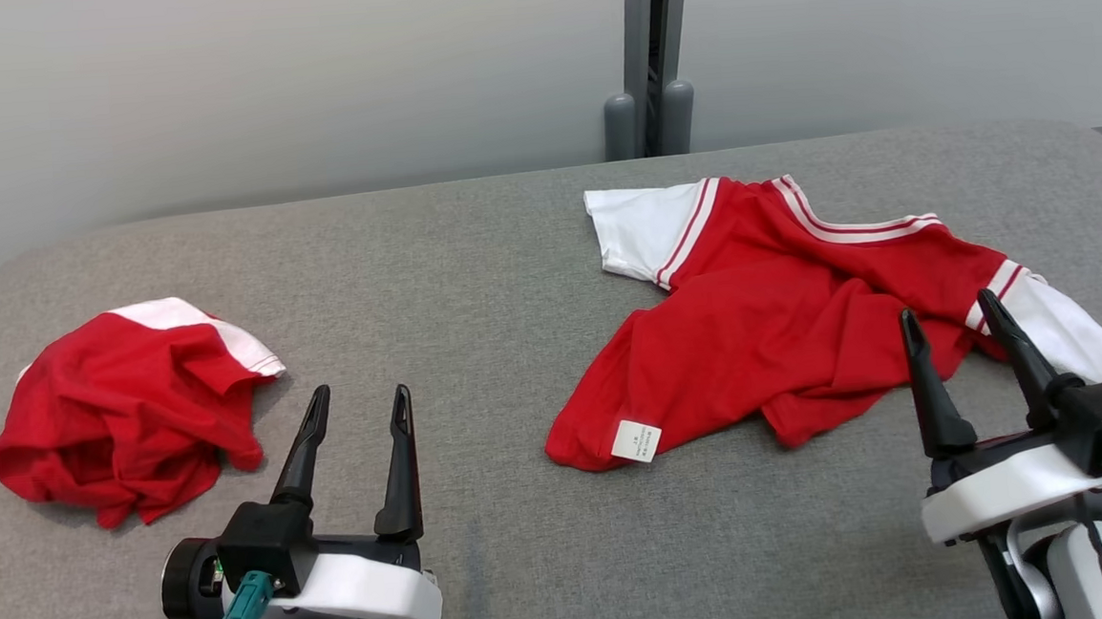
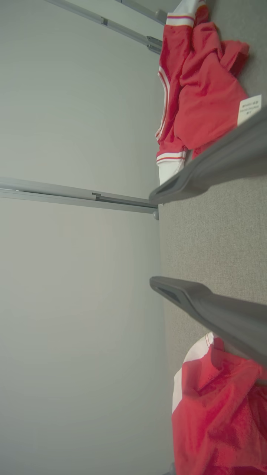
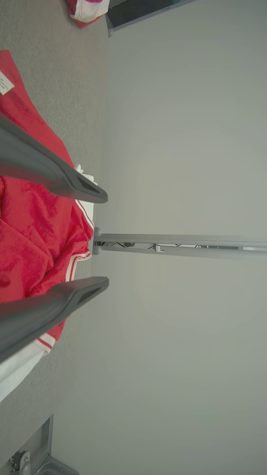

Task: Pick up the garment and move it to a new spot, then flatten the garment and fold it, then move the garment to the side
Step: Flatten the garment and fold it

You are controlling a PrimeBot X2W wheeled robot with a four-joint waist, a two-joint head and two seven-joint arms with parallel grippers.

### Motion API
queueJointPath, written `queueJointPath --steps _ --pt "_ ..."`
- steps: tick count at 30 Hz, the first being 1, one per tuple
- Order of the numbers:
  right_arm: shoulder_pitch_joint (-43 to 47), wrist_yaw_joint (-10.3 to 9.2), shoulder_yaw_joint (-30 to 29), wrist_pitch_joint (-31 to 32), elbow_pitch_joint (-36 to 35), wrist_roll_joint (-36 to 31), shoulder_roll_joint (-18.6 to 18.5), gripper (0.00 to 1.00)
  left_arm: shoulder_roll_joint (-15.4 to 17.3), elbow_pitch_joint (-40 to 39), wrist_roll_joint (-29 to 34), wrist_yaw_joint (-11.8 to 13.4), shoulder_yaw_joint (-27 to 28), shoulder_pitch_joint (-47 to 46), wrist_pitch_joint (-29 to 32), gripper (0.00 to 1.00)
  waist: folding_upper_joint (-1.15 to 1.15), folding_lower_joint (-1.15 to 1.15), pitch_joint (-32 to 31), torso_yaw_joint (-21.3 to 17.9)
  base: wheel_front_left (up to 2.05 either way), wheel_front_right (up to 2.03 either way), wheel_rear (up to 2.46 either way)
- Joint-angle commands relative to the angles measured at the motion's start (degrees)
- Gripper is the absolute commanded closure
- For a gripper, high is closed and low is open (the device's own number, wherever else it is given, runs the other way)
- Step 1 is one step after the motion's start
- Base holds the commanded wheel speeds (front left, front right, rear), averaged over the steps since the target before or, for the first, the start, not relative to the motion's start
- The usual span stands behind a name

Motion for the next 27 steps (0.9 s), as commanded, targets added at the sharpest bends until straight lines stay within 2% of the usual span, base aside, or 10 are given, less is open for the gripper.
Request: queueJointPath --steps 1,4,5,7,14,20,27 --pt "0.30 -0.02 -0.05 -0.02 0.03 0.75 0.59 0.00 0.23 0.21 0.33 -0.23 0.09 -0.16 -0.02 0.00 0.00 0.00 0.15 0.53 0.00 0.00 0.00" --pt "-0.48 -0.01 3.32 -0.03 0.38 1.46 0.69 0.00 0.22 0.30 0.32 -0.28 0.05 -0.58 -0.02 0.00 0.00 0.00 0.45 1.50 0.00 0.00 0.00" --pt "-1.25 -0.01 7.94 -0.03 1.18 1.52 -0.30 0.00 0.23 0.30 0.17 -0.33 -0.17 -0.92 -0.02 0.00 0.00 0.00 0.72 2.37 0.00 0.00 0.00" --pt "-2.20 -0.02 12.69 -0.03 2.91 1.85 -1.29 0.00 0.22 0.24 -0.15 -0.20 -0.39 -1.12 -0.01 0.00 0.00 0.00 1.05 3.37 0.00 0.00 0.00" --pt "-7.86 -0.02 25.66 -0.04 15.74 2.93 -2.50 0.00 0.22 0.47 -1.10 0.22 -1.85 -1.37 -0.01 0.00 0.00 0.00 2.08 7.82 0.00 0.00 0.00" --pt "-12.25 -0.02 29.09 -0.03 27.59 4.75 -1.98 0.00 0.23 0.68 -1.66 0.70 -2.78 -1.05 -0.02 0.00 0.00 0.00 2.35 11.61 0.00 0.00 0.00" --pt "-16.03 -0.02 29.93 -0.04 35.40 5.62 -1.35 0.00 0.20 0.93 -1.99 0.56 -3.40 -0.85 -0.02 0.00 0.00 0.00 3.13 14.63 0.00 0.00 0.00"
